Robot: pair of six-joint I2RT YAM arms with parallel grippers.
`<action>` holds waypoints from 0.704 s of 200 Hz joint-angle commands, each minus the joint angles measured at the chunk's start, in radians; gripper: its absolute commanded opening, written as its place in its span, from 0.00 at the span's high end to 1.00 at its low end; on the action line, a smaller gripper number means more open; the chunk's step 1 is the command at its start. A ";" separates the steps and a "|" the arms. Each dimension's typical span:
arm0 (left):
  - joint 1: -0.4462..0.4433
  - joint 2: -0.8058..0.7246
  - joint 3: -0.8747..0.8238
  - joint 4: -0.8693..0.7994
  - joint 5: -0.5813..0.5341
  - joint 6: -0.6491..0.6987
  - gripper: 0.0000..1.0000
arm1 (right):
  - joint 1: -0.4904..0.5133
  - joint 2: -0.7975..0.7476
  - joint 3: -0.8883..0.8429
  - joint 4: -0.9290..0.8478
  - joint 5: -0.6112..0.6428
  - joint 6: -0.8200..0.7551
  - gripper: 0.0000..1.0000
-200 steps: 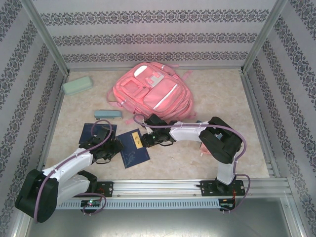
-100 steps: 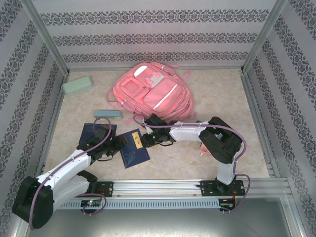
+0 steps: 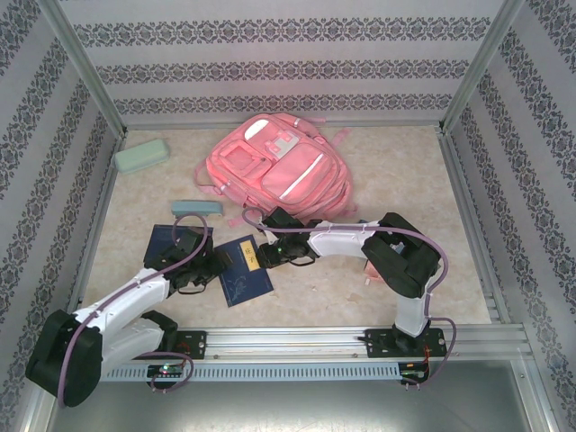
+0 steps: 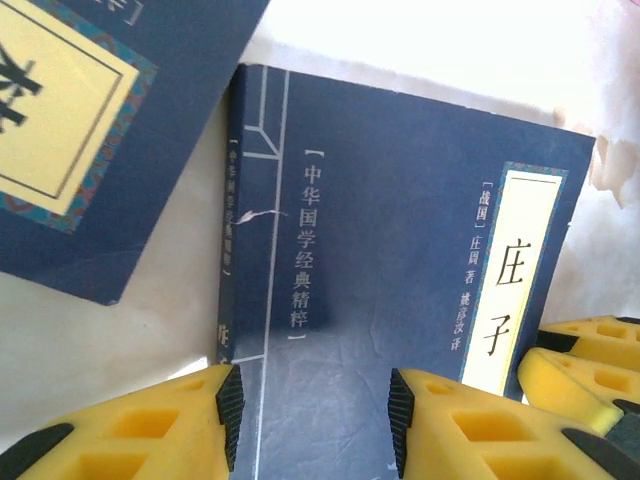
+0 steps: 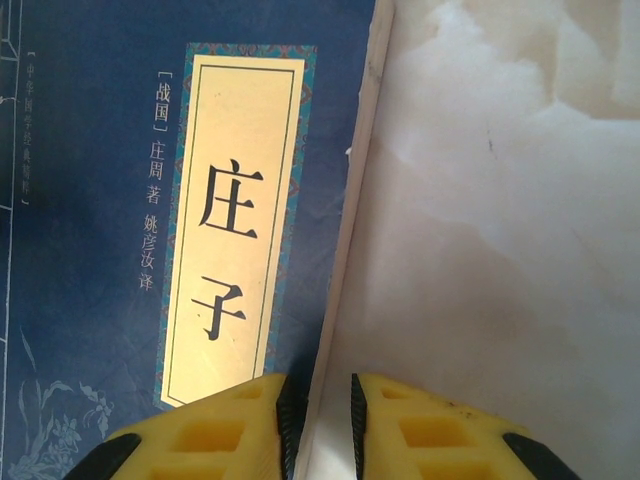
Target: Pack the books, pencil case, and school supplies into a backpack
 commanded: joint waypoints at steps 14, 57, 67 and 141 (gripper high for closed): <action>-0.009 -0.025 0.003 -0.012 -0.017 0.019 0.55 | 0.017 0.026 0.019 -0.028 -0.001 0.013 0.76; -0.009 0.038 0.010 0.006 -0.010 0.019 0.56 | 0.024 0.030 0.027 -0.033 0.004 0.014 0.76; -0.008 0.045 0.014 -0.009 -0.018 0.024 0.56 | 0.026 0.031 0.029 -0.034 0.003 0.014 0.76; -0.010 0.143 0.003 0.146 0.085 0.032 0.58 | 0.034 0.036 0.038 -0.038 0.003 0.016 0.76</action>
